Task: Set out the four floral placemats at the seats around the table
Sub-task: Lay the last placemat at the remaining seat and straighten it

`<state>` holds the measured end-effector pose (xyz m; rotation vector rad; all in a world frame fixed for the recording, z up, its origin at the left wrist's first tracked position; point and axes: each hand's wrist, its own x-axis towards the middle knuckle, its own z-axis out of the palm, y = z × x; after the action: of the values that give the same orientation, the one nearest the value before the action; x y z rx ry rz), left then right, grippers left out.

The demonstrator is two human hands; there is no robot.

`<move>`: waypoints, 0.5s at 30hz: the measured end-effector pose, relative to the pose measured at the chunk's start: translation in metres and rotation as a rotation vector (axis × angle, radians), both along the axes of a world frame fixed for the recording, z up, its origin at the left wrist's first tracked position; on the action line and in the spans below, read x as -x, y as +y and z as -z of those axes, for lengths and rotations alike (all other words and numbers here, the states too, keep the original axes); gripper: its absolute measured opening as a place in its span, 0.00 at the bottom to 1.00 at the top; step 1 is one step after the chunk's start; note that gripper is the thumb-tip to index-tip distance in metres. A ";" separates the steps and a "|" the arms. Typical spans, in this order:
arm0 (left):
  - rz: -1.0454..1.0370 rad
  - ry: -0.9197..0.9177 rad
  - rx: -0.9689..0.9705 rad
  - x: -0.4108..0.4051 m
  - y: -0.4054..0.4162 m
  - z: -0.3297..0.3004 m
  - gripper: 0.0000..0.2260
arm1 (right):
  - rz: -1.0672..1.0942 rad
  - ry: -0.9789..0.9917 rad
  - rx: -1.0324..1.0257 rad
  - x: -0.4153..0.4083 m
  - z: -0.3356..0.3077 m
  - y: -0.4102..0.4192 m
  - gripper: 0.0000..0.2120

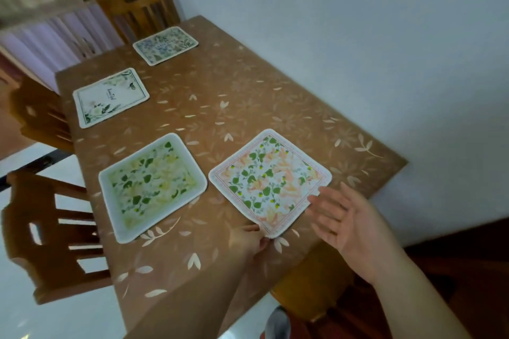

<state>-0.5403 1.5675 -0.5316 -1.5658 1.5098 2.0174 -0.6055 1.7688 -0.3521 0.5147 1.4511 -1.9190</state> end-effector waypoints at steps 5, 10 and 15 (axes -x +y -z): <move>-0.046 -0.061 0.023 -0.002 0.004 0.010 0.09 | -0.007 -0.008 -0.090 0.036 0.019 -0.008 0.19; -0.060 -0.102 0.203 -0.009 -0.005 0.009 0.06 | -0.082 0.021 -0.235 0.092 0.050 0.000 0.19; -0.231 0.018 0.208 0.004 -0.025 -0.008 0.17 | -0.233 0.033 -0.283 0.153 0.089 0.000 0.19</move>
<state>-0.5441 1.5428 -0.5239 -1.8855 1.6610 2.0500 -0.7582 1.7689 -0.4409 0.4206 1.7352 -1.5575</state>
